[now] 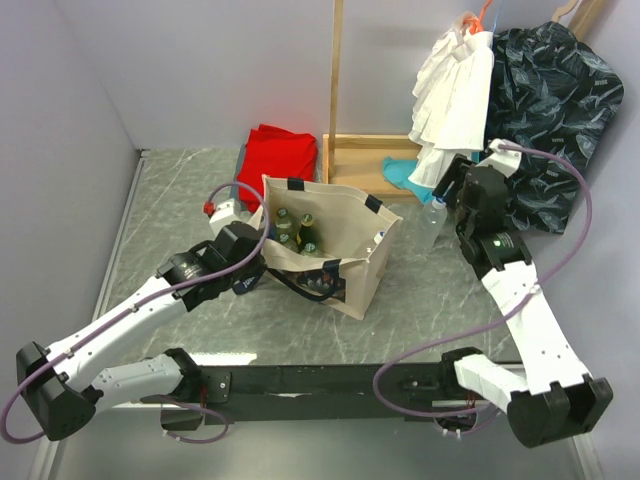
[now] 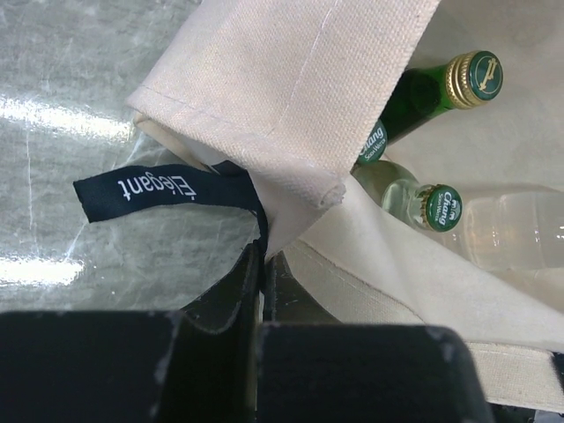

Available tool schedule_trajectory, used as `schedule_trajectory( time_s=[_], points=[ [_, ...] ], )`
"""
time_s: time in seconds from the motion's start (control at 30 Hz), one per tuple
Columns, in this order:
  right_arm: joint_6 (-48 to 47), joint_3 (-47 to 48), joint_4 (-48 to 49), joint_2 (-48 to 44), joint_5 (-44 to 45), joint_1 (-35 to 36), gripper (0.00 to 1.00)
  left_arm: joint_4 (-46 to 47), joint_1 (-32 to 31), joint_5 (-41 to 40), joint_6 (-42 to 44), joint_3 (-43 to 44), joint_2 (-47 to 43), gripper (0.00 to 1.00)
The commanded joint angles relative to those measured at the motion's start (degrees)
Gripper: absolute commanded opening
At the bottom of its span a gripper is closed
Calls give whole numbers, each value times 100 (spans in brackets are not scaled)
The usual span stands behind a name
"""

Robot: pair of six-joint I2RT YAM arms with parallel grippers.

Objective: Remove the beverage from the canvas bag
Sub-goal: Place the drink at the center of the board, then take out the drink from the canvas bag.

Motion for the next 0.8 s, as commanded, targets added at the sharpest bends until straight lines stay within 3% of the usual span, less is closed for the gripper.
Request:
schedule_trajectory(
  time_s=[0.0, 0.2, 0.43, 0.77],
  points=[
    [115, 28, -210, -463, -434, -30, 73, -33, -40, 87, 49, -27, -130, 1],
    [63, 177, -342, -754, -1015, -22, 73, 64, -49, 140, 66, -115, -244, 1],
    [-192, 467, -570, -754, -2420, -13, 74, 90, -40, 201, 58, -220, -218, 1],
    [-236, 748, -685, -701, -3309, 22, 77, -103, -49, 140, -373, -625, -490, 1]
  ],
)
